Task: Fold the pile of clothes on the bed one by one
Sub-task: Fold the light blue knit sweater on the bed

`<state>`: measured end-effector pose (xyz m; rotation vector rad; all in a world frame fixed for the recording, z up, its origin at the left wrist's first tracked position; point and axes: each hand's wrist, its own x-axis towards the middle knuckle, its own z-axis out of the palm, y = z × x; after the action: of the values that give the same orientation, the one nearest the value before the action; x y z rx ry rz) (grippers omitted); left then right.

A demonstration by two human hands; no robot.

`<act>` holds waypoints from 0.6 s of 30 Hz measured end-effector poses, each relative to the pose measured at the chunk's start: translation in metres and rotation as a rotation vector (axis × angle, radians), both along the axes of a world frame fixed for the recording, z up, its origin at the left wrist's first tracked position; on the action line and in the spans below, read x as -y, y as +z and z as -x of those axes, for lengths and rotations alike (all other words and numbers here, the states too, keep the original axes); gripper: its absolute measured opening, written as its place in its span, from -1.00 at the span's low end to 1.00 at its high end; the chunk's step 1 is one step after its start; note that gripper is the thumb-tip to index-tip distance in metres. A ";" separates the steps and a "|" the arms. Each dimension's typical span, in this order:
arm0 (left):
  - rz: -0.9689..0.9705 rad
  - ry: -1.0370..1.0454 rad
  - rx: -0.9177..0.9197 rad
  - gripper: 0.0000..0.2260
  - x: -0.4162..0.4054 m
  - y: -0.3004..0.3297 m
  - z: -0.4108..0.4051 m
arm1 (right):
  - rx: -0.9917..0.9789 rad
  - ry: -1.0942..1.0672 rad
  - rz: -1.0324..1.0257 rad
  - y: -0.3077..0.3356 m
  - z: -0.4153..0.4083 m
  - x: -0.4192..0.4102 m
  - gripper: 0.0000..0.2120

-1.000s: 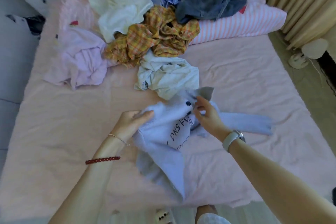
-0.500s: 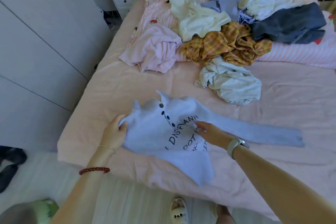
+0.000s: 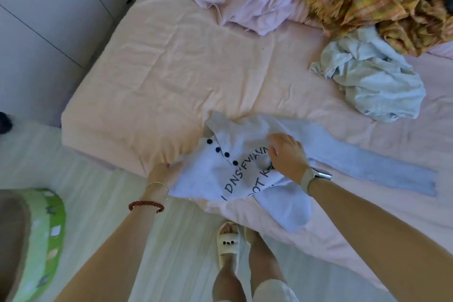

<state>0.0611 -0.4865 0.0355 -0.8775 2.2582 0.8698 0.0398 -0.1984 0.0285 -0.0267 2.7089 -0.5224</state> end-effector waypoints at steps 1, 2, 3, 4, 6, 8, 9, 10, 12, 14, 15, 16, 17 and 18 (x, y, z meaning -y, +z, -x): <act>0.024 0.004 -0.024 -0.71 0.000 -0.002 0.001 | -0.042 0.033 -0.015 -0.004 0.014 0.003 -0.64; 0.042 -0.004 -0.073 -0.70 -0.001 -0.005 0.002 | -0.056 0.057 -0.026 -0.008 0.029 0.005 -0.62; 0.039 -0.007 -0.146 -0.70 -0.002 -0.006 0.002 | -0.036 0.077 -0.034 -0.012 0.045 0.008 -0.60; 0.011 0.005 -0.226 -0.74 -0.003 -0.008 0.003 | 0.007 0.107 -0.043 -0.016 0.061 0.009 -0.58; -0.056 0.038 -0.335 -0.86 -0.003 -0.010 0.004 | 0.139 0.177 -0.065 -0.027 0.091 0.013 -0.53; -0.090 0.067 -0.390 -0.94 -0.002 -0.011 0.007 | 0.268 0.212 -0.068 -0.040 0.116 0.020 -0.51; -0.094 0.081 -0.409 -0.95 -0.001 -0.012 0.008 | 0.333 0.212 -0.050 -0.045 0.126 0.024 -0.54; -0.091 0.092 -0.425 -0.95 -0.001 -0.012 0.009 | 0.394 0.219 -0.026 -0.049 0.131 0.028 -0.63; -0.083 0.105 -0.447 -0.94 0.000 -0.012 0.010 | 0.450 0.257 0.018 -0.052 0.131 0.035 -0.77; -0.085 0.095 -0.474 -0.92 -0.001 -0.007 0.008 | 0.431 0.176 0.090 -0.048 0.121 0.034 -0.62; -0.089 0.080 -0.492 -0.91 -0.002 -0.003 0.006 | 0.409 0.129 0.126 -0.043 0.114 0.029 -0.57; -0.095 0.065 -0.511 -0.90 -0.002 0.001 0.003 | 0.401 0.107 0.148 -0.035 0.107 0.025 -0.53; -0.102 0.052 -0.529 -0.90 -0.002 0.006 0.000 | 0.408 0.100 0.161 -0.026 0.098 0.019 -0.51; -0.113 0.039 -0.546 -0.91 -0.001 0.012 -0.004 | 0.425 0.092 0.162 -0.015 0.087 0.014 -0.52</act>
<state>0.0653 -0.4852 0.0471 -0.6927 2.6137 1.3739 -0.0472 -0.2126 0.0138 -0.0742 2.2380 -0.6376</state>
